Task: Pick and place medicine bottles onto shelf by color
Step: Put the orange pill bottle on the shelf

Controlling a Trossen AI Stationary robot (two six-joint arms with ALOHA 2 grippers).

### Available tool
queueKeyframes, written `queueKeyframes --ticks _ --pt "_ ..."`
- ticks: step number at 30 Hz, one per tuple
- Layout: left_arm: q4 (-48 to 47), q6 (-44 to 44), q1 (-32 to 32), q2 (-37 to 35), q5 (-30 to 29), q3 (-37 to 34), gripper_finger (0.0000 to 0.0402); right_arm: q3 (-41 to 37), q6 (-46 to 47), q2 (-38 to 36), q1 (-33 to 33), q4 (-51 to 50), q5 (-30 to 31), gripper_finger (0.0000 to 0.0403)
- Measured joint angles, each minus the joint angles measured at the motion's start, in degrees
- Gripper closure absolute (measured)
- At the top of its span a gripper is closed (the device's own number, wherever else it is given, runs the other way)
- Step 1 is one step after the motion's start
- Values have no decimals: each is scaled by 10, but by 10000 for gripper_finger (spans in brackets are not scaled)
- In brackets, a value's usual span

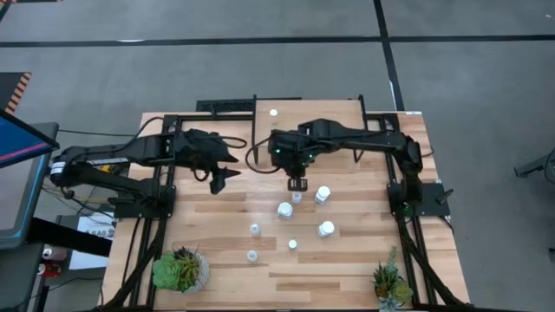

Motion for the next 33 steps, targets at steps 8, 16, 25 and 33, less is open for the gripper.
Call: queueKeyframes --ticks 8,16,25,33 --pt "32 26 1 45 12 0 137 0 17 -2 16 49 -12 290" --pt "90 1 0 72 17 0 100 0 17 3 17 84 -14 290" --pt "122 -11 -6 94 51 0 99 -8 21 10 17 112 -13 290" --pt "137 -9 -8 112 49 0 101 -8 26 9 17 119 -12 290"
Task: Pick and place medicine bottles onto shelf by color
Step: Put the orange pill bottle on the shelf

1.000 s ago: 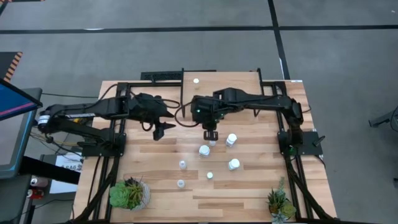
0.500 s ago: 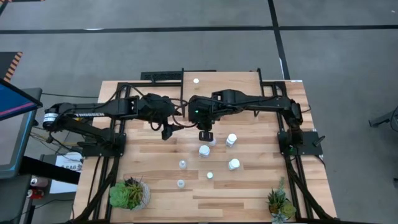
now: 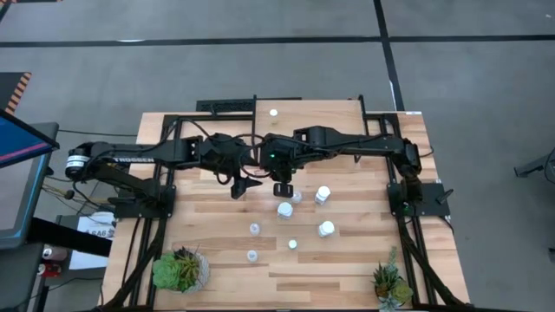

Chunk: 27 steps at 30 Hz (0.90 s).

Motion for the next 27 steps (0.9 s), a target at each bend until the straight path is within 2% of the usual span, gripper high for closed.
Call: queueKeyframes --ticks 5,14,18,22,27 --pt "5 10 0 0 4 0 139 0 0 0 0 4 0 290" --pt "25 20 0 0 22 0 285 0 1 0 0 4 0 290" --pt "22 22 0 0 29 0 334 0 2 0 1 3 0 290" --pt "19 22 1 0 30 0 342 0 2 0 1 5 0 290" --pt "20 23 0 0 25 0 317 0 2 0 2 4 0 285"
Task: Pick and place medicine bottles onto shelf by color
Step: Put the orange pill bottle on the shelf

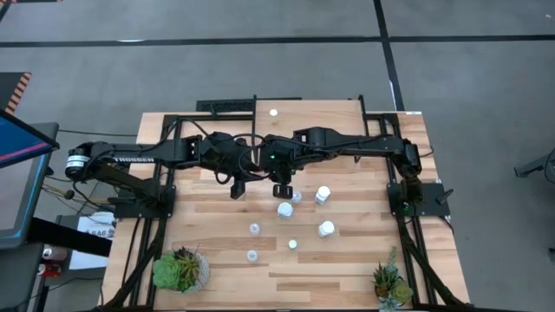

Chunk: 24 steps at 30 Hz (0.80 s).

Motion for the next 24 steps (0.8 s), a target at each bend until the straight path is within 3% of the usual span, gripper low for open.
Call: queueKeyframes --ticks 15,24 --pt "7 0 -1 0 0 0 325 2 22 -11 0 -24 2 174" --pt "43 13 7 0 -1 7 328 91 24 -43 2 -91 2 164"
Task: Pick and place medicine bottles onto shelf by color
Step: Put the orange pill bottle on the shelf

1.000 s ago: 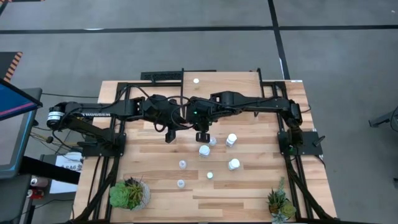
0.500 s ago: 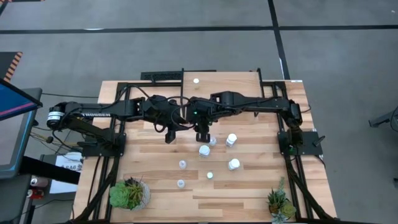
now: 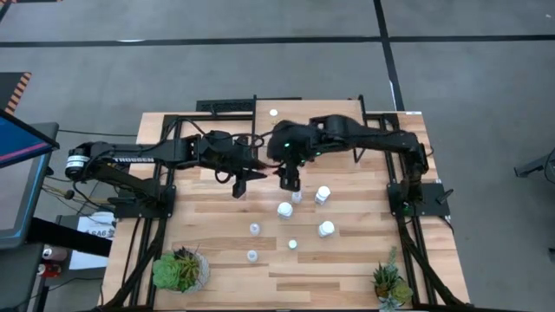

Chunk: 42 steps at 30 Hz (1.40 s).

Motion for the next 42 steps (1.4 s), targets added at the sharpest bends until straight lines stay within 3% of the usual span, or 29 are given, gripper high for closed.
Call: queueKeyframes --ticks 5,12,21,42 --pt "3 29 14 0 -1 47 326 40 0 -43 0 -24 0 163" --pt "4 83 15 0 -1 131 325 45 -1 -114 4 41 1 163" --pt "3 126 5 -1 3 212 325 44 -53 -112 7 88 1 163" --pt "-27 126 2 -1 1 224 324 44 -76 -96 -9 140 -1 163"
